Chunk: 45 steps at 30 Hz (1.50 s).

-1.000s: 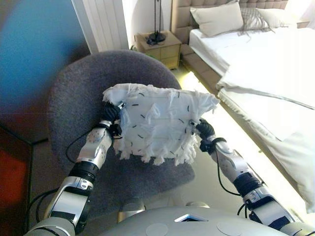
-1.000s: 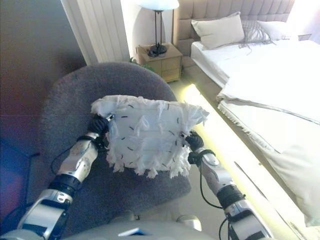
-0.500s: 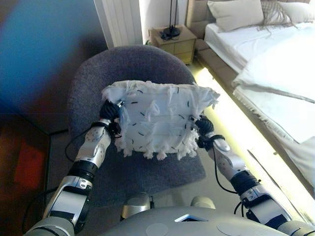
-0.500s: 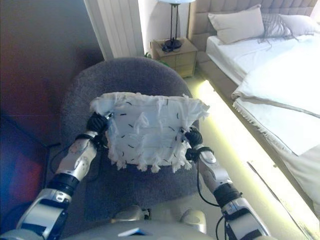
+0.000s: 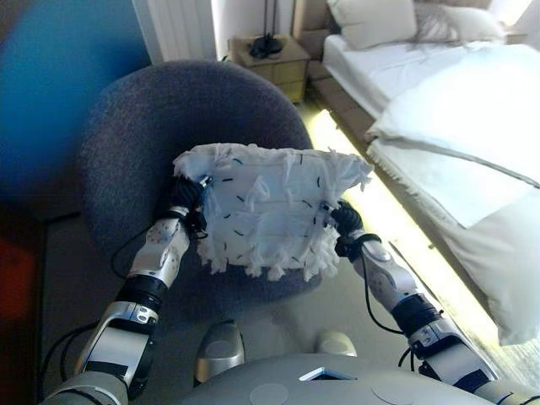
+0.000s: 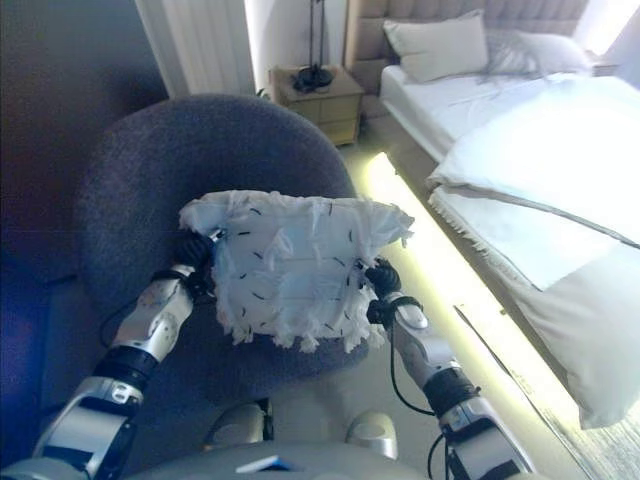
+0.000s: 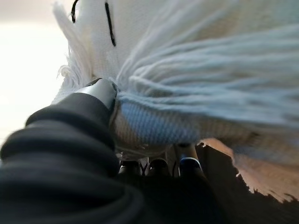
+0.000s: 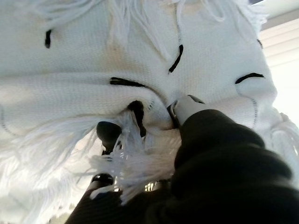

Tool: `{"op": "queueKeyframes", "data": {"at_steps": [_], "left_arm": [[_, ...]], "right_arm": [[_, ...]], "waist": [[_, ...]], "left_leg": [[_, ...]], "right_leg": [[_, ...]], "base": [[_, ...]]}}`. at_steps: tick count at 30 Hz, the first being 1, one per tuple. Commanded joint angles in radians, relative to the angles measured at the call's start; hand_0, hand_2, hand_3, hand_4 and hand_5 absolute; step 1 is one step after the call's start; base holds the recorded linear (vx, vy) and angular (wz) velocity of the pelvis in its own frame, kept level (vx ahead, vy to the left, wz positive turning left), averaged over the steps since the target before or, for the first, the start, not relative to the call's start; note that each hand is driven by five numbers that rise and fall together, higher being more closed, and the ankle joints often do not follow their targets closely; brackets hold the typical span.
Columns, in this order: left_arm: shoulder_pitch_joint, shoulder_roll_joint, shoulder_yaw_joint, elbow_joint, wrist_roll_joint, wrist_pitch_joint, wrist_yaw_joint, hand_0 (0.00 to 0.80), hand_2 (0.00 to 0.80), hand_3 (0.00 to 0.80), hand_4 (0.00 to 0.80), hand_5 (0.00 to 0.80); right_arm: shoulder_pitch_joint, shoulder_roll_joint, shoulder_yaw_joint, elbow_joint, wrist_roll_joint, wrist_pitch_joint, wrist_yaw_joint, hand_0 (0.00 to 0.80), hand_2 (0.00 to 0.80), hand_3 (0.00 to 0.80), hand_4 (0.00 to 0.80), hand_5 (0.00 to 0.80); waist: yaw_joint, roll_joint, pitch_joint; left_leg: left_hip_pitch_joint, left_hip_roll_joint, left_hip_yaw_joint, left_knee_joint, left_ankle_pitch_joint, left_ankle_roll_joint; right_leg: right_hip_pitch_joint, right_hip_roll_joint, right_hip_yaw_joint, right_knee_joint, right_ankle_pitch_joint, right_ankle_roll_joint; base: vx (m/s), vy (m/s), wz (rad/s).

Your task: Pick up the cushion and take it to the sofa

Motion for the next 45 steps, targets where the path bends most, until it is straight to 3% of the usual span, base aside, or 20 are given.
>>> {"op": "queueKeyframes", "data": {"at_steps": [1, 6, 9, 12, 17, 22, 27, 34, 45], "left_arm": [[-0.063, -0.012, 0.013, -0.084, 0.016, -0.053, -0.021, 0.8, 0.8, 0.8, 0.8, 0.8], [-0.042, -0.015, 0.013, -0.082, 0.042, -0.042, -0.031, 0.8, 0.8, 0.8, 0.8, 0.8], [-0.05, -0.001, 0.008, -0.072, 0.063, -0.033, -0.006, 0.8, 0.8, 0.8, 0.8, 0.8], [-0.09, -0.013, -0.009, -0.052, 0.031, -0.065, 0.045, 0.8, 0.8, 0.8, 0.8, 0.8], [-0.369, 0.0, -0.071, 0.082, -0.006, -0.145, 0.106, 0.8, 0.8, 0.8, 0.8, 0.8], [-0.478, 0.01, -0.069, 0.134, 0.021, -0.191, 0.18, 0.8, 0.8, 0.8, 0.8, 0.8], [-0.56, 0.033, -0.058, 0.153, 0.039, -0.19, 0.252, 0.8, 0.8, 0.8, 0.8, 0.8], [-0.676, 0.065, -0.076, 0.243, 0.059, -0.185, 0.318, 0.8, 0.8, 0.8, 0.8, 0.8], [-0.82, 0.078, -0.099, 0.227, 0.051, -0.269, 0.355, 0.8, 0.8, 0.8, 0.8, 0.8]], "right_arm": [[-0.167, 0.068, -0.008, -0.031, 0.012, -0.056, 0.005, 0.8, 0.8, 0.8, 0.8, 0.8], [-0.124, 0.081, -0.012, -0.062, -0.018, -0.068, -0.009, 0.8, 0.8, 0.8, 0.8, 0.8], [-0.09, 0.103, -0.004, -0.065, -0.043, -0.084, -0.019, 0.8, 0.8, 0.8, 0.8, 0.8], [-0.129, 0.095, 0.005, -0.048, -0.053, -0.087, -0.022, 0.8, 0.8, 0.8, 0.8, 0.8], [-0.436, 0.056, 0.041, 0.046, -0.031, -0.113, -0.067, 0.8, 0.8, 0.8, 0.8, 0.8], [-0.549, 0.028, 0.081, 0.055, -0.029, -0.102, -0.05, 0.8, 0.8, 0.8, 0.8, 0.8], [-0.624, 0.011, 0.104, 0.048, -0.041, -0.084, -0.028, 0.8, 0.8, 0.8, 0.8, 0.8], [-0.668, 0.025, 0.13, 0.047, -0.053, -0.057, -0.004, 0.8, 0.8, 0.8, 0.8, 0.8], [-0.764, 0.045, 0.145, 0.049, -0.075, -0.075, -0.012, 0.8, 0.8, 0.8, 0.8, 0.8]], "waist": [[0.037, -0.01, -0.032], [0.036, -0.005, -0.042], [0.031, -0.021, -0.021], [0.032, -0.015, -0.004], [0.035, -0.003, 0.115], [0.031, -0.001, 0.18], [0.021, 0.01, 0.23], [-0.002, 0.02, 0.264], [-0.005, 0.042, 0.292]], "left_leg": [[0.093, 0.034, -0.001, -0.071, -0.026, -0.002], [0.127, 0.009, -0.011, -0.101, -0.034, 0.017], [0.148, -0.009, -0.002, -0.067, -0.076, 0.041], [0.08, -0.002, -0.034, -0.017, -0.081, 0.03], [-0.142, 0.035, -0.055, 0.08, -0.047, -0.007], [-0.239, 0.049, -0.081, 0.16, -0.056, -0.029], [-0.34, 0.066, -0.077, 0.281, -0.103, -0.042], [-0.408, 0.103, -0.056, 0.377, -0.14, -0.056], [-0.382, 0.108, -0.041, 0.337, -0.122, -0.081]], "right_leg": [[-0.042, -0.018, -0.005, -0.044, 0.115, -0.003], [-0.035, -0.042, 0.004, 0.022, 0.113, 0.002], [-0.123, -0.11, 0.039, 0.172, 0.195, 0.024], [-0.115, -0.084, 0.052, 0.076, 0.113, 0.019], [-0.261, -0.063, 0.06, 0.092, 0.113, -0.003], [-0.351, -0.064, 0.078, 0.153, 0.086, -0.011], [-0.463, -0.056, 0.125, 0.273, 0.033, -0.019], [-0.533, -0.067, 0.156, 0.373, -0.001, -0.022], [-0.491, -0.092, 0.14, 0.31, 0.012, 0.001]], "base": [[0.034, 0.032, 0.22], [0.094, 0.068, -0.02], [0.127, 0.017, 0.03], [-0.059, -0.077, -0.05], [-0.407, -0.109, 0.28], [-0.111, -0.015, -0.08], [-0.064, 0.048, -0.15], [0.025, 0.016, -0.03], [0.034, 0.007, -0.01]]}}
